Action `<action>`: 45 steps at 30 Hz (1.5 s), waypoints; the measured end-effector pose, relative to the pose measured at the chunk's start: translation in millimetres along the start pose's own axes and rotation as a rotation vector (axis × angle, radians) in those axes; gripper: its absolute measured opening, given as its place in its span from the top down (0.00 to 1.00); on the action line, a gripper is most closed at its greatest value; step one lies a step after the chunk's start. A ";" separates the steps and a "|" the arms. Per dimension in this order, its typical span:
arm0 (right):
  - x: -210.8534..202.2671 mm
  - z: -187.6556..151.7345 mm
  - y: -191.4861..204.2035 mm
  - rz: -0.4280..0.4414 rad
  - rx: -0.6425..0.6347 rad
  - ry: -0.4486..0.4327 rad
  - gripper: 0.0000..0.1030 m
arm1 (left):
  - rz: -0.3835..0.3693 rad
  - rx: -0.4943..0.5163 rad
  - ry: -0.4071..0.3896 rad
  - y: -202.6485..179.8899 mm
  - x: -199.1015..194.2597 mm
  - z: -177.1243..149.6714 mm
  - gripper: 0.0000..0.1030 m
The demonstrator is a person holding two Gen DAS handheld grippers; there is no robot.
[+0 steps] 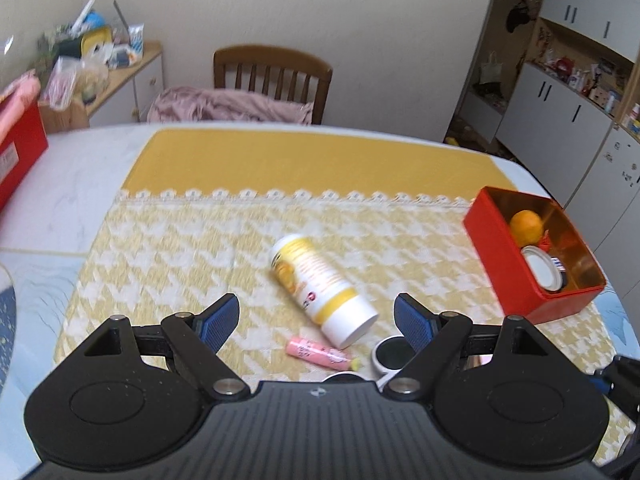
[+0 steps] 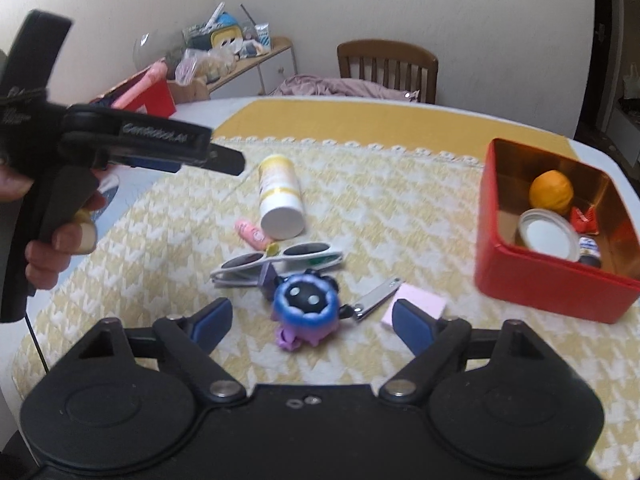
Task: Organize rigid objects
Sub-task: 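Move both tools back over the remaining objects on the table, then grasp the pill bottle with the left tool while the right tool grasps the purple plush toy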
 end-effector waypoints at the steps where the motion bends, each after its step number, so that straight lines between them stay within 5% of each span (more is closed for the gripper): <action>1: 4.2 -1.0 1.6 -0.003 -0.005 0.009 0.18 | -0.003 -0.007 0.015 2.0 6.3 0.0 0.18; 14: 48.0 -5.0 3.4 -0.021 -0.048 0.093 0.28 | 0.016 -0.030 0.151 -8.4 82.0 12.0 0.18; 26: 62.6 -4.3 -1.6 -0.049 -0.076 0.121 0.33 | 0.038 -0.027 0.190 -17.2 109.7 6.7 0.19; 40: 72.1 -4.5 -3.3 -0.093 -0.130 0.162 0.36 | 0.039 -0.047 0.200 -13.1 114.1 2.7 0.51; 45: 70.5 -7.0 -1.0 -0.110 -0.158 0.164 0.37 | 0.050 -0.035 0.190 -9.3 111.2 3.2 0.56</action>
Point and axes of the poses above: each gripper's, at about its wrist camera, not at the fingertips, and x roughly the way its jaws point, y to its left, z to its top, the point moved 10 cm from there along x, roughly the way its jaws point, and after that the axes turned 8 degrees about z, right-handed, at the moved point
